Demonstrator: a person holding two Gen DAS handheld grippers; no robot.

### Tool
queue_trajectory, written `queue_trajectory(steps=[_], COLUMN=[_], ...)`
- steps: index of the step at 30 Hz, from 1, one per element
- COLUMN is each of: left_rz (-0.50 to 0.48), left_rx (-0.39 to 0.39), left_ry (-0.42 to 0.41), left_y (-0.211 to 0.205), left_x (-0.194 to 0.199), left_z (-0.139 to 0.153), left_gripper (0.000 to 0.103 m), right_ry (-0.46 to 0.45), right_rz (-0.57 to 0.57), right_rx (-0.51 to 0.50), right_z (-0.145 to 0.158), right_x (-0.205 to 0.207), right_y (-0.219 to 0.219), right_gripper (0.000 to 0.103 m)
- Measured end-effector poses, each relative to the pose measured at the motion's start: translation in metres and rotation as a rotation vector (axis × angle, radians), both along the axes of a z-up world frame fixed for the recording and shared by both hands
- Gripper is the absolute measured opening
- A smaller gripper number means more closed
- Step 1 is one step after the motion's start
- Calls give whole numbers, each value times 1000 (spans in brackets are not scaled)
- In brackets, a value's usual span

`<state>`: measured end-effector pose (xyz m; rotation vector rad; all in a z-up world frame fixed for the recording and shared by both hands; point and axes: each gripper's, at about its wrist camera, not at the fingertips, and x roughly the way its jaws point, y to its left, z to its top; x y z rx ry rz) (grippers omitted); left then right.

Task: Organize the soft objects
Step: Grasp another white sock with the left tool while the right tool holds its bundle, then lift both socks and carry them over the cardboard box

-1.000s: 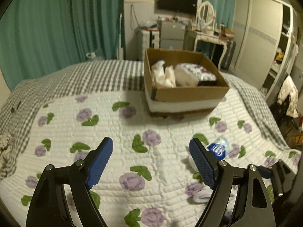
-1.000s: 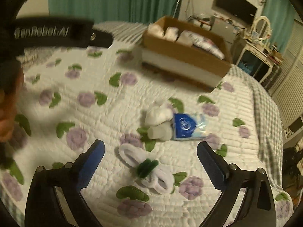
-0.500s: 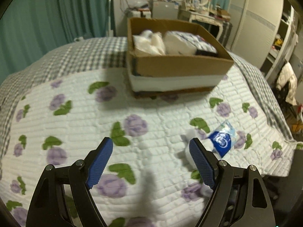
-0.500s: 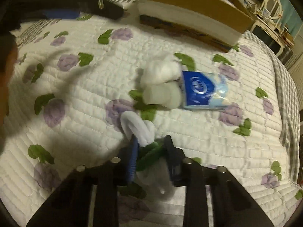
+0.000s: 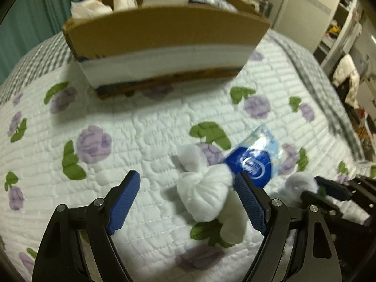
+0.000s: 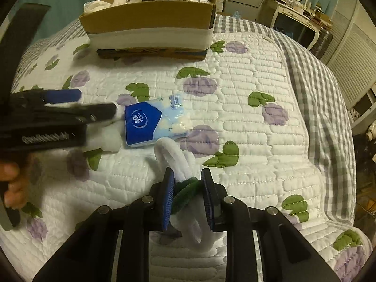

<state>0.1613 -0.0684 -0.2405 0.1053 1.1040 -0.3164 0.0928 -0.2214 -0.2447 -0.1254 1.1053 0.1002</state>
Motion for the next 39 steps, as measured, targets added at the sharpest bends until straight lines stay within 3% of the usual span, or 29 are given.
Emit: queue_trajectory(steps=[1, 3, 4, 6, 7, 12, 23, 39], left_rz=[0, -12, -19, -32, -32, -5, 98, 143], left_rx=[-3, -70, -94, -66, -45, -36, -58, -153], left_ry=[11, 46, 47, 20, 3, -51, -223, -524], left_y=[0, 3, 3, -1, -1, 6, 37, 75], left_x=[0, -1, -3, -8, -12, -24, -60, -113], left_z=[-4, -9, -9, -7, -6, 5, 67, 196], left_gripper=[68, 41, 36, 21, 19, 16, 16, 16], right_ry=[0, 0, 0, -3, -5, -34, -138, -443], right_rz=[2, 3, 3, 3, 3, 13, 14, 54], right_rx=[2, 5, 10, 19, 22, 40, 75, 107], right_z=[0, -3, -5, -7, -8, 0, 43, 179], right_x=[-1, 0, 1, 4, 3, -1, -16, -46], right_y=[-2, 1, 1, 0, 1, 3, 15, 41], right_gripper=[23, 23, 23, 23, 23, 23, 23, 23])
